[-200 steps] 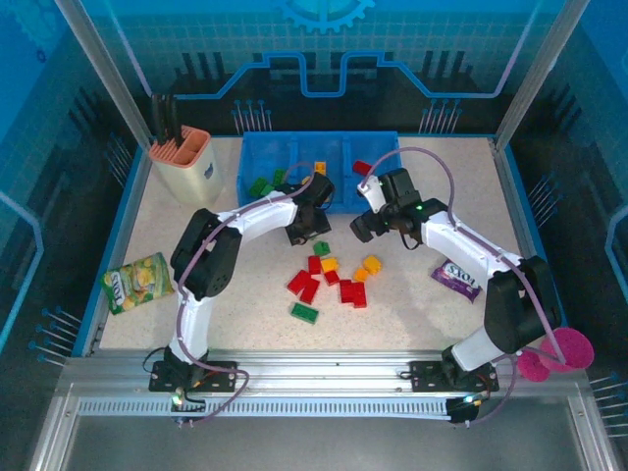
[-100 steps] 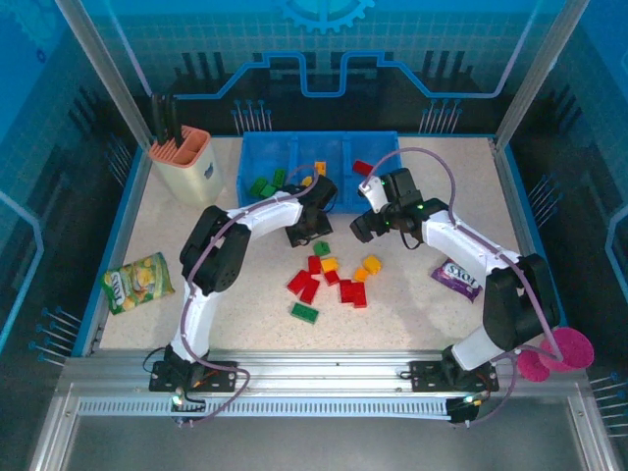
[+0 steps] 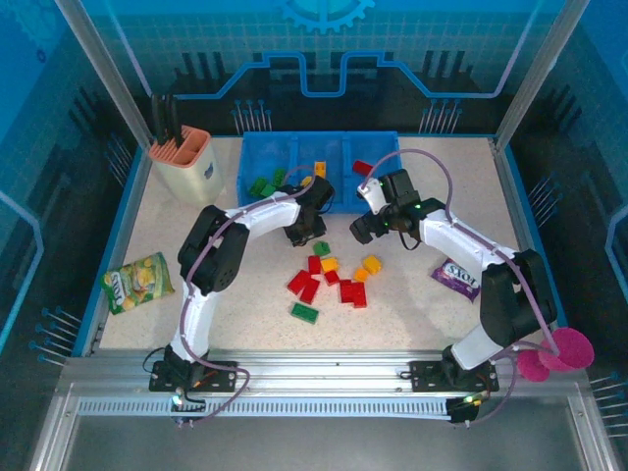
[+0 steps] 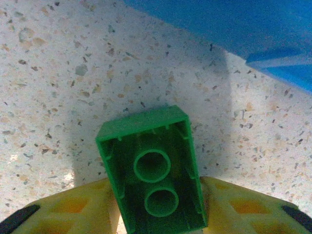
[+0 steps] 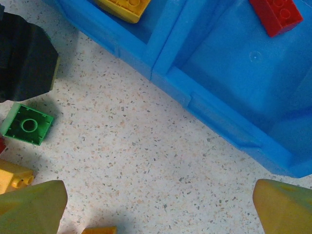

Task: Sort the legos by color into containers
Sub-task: Pick up the lego from the center of the table.

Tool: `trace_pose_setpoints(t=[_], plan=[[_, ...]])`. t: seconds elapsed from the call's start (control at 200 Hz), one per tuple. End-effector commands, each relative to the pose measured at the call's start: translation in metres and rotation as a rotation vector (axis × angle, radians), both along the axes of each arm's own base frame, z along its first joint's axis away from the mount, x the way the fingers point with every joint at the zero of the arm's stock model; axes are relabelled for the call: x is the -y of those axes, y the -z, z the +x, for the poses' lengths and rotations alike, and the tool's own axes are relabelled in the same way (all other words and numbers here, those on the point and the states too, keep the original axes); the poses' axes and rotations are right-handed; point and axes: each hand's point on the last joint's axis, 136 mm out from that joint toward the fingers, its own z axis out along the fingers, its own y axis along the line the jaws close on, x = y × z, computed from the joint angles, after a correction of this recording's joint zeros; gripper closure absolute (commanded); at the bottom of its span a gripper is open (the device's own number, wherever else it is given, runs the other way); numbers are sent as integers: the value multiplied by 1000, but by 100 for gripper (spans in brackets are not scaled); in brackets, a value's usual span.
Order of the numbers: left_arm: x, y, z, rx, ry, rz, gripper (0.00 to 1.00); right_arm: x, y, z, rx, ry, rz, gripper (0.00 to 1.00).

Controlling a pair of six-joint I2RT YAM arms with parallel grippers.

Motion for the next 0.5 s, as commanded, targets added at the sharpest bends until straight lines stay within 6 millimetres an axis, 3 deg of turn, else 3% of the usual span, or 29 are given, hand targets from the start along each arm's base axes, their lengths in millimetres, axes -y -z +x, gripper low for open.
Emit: trace_pose_setpoints(t=[0.0, 0.26, 0.495], plan=[[-20, 12, -18, -62, -16, 54, 56, 1, 0, 5, -5, 9, 21, 1], [-32, 11, -36, -97, 10, 79, 69, 2, 4, 4, -16, 12, 11, 1], [-43, -16, -56, -119, 59, 135, 72, 1, 7, 4, -23, 10, 12, 2]])
